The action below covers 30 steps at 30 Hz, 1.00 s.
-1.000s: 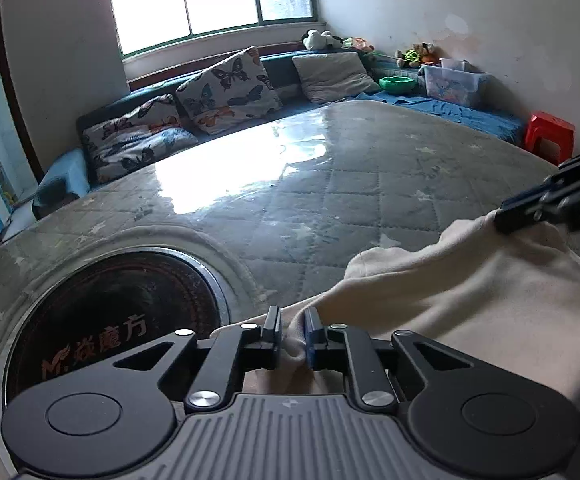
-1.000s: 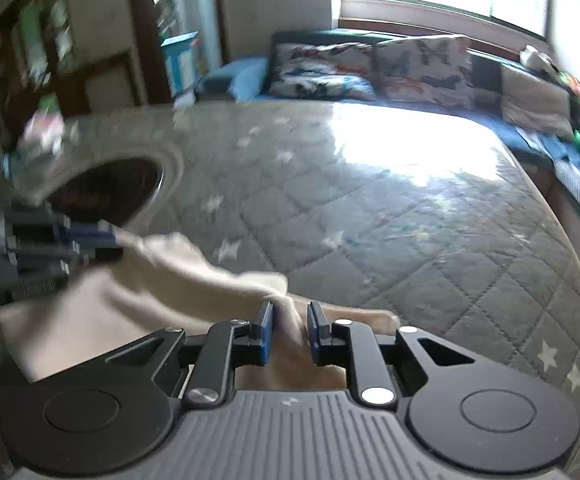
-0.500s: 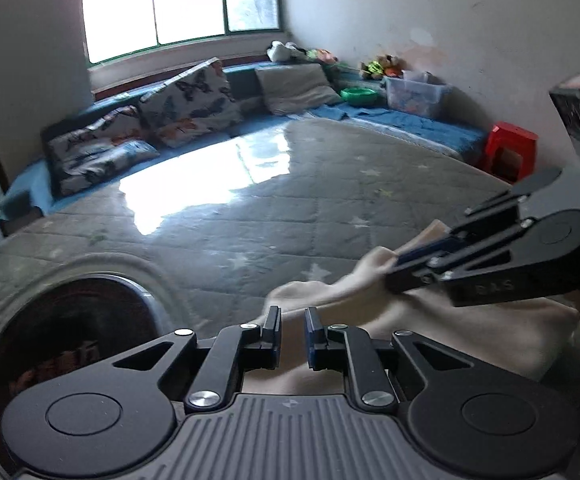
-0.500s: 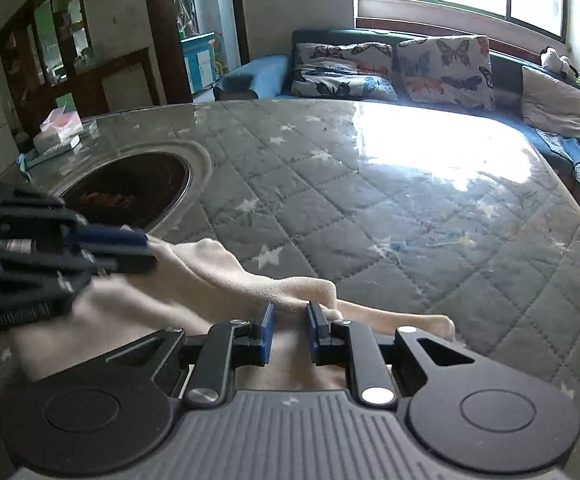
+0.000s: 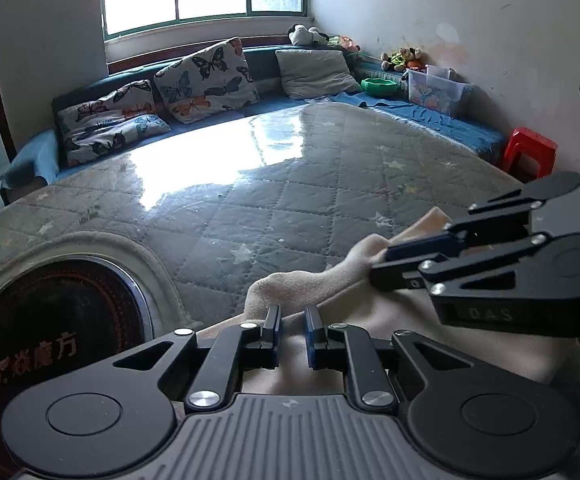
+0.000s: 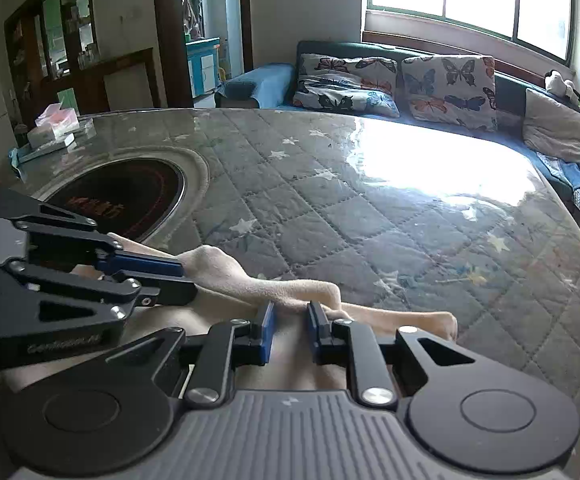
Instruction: Fold clothes
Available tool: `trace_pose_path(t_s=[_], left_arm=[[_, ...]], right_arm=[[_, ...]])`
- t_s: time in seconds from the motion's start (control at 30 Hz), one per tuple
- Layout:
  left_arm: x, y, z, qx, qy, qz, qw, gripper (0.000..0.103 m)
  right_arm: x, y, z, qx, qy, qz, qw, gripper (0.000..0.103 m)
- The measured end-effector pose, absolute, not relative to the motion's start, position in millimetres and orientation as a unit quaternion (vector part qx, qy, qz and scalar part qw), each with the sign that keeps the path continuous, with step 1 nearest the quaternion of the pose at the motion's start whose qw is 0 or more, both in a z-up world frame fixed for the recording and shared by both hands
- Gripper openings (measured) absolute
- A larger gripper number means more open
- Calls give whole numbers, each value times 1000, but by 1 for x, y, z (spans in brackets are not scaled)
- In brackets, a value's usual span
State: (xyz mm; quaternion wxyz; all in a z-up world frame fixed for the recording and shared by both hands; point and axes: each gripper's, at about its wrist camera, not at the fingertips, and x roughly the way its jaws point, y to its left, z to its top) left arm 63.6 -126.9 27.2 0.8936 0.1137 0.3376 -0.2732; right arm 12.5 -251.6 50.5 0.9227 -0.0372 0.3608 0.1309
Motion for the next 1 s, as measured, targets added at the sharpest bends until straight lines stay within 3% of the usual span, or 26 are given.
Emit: trace_pose_path(t_s=[0.83, 1.0], left_arm=[[60, -128, 30, 113, 335, -266, 897, 15], [55, -123, 37, 103, 331, -271, 898, 25]], right_arm=[[-27, -299, 58, -15, 358, 99, 928, 13], [-44, -297, 69, -20, 350, 108, 930, 13]])
